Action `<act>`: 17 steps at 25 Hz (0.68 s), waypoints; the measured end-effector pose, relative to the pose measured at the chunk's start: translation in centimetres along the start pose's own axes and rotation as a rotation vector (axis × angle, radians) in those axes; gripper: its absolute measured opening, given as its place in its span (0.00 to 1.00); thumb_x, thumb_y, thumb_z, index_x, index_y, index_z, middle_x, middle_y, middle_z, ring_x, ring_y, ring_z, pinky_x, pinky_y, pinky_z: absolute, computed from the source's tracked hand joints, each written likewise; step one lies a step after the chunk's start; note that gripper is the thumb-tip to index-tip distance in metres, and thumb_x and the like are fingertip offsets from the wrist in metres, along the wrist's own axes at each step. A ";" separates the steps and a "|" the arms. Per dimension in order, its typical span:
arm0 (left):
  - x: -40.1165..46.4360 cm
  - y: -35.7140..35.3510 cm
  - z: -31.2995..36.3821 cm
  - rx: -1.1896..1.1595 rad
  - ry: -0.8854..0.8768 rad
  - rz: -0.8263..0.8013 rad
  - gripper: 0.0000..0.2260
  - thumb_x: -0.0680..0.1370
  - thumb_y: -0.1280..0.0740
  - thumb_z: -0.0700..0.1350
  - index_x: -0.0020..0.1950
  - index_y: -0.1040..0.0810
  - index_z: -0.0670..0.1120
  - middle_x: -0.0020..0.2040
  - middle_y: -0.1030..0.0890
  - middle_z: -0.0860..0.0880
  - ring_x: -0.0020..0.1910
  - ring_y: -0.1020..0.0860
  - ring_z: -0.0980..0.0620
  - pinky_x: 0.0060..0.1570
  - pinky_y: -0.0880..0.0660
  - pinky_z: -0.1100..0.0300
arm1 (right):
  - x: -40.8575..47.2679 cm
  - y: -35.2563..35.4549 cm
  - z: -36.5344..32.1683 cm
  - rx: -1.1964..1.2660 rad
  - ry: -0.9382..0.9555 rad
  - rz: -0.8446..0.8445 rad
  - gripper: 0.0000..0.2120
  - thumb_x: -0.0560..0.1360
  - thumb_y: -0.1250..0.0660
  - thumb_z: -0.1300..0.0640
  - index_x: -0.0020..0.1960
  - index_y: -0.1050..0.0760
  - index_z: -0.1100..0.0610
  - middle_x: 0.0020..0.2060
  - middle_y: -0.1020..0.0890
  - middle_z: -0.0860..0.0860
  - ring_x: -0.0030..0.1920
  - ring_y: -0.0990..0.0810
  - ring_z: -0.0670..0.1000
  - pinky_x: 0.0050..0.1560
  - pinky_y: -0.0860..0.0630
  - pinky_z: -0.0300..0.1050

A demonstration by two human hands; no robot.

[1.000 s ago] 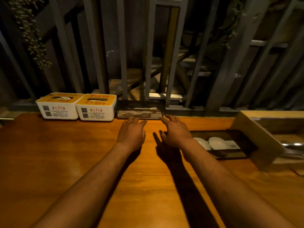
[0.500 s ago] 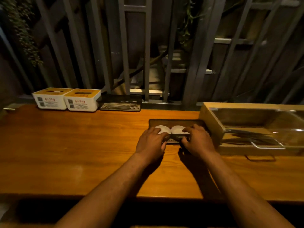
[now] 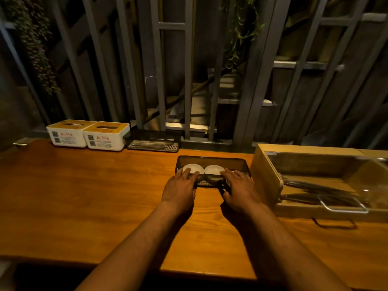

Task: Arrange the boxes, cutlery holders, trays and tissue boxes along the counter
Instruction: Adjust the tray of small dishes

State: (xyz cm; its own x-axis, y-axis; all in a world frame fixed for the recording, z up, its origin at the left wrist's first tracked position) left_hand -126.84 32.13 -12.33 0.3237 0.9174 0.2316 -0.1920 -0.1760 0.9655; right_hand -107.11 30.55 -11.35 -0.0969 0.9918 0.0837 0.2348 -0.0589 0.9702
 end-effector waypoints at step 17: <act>17.5 -4.8 -5.9 0.015 0.029 -0.151 0.37 0.77 0.34 0.48 0.80 0.53 0.53 0.81 0.51 0.46 0.78 0.52 0.41 0.73 0.44 0.41 | 17.5 -1.7 1.9 -0.056 -0.089 -0.032 0.38 0.74 0.31 0.51 0.78 0.47 0.47 0.79 0.44 0.50 0.79 0.48 0.56 0.77 0.51 0.60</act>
State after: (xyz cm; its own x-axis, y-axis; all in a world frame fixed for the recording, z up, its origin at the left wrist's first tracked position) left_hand -125.68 51.16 -13.58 0.3214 0.9435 0.0802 -0.1294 -0.0402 0.9908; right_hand -107.34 48.21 -11.99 -0.0166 0.9993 0.0348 0.1780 -0.0313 0.9835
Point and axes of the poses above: each hand's wrist, its own x-axis towards the middle knuckle, its own y-axis out of the back of the hand, z = x × y, the point moved 2 cm from there along x, towards the middle knuckle
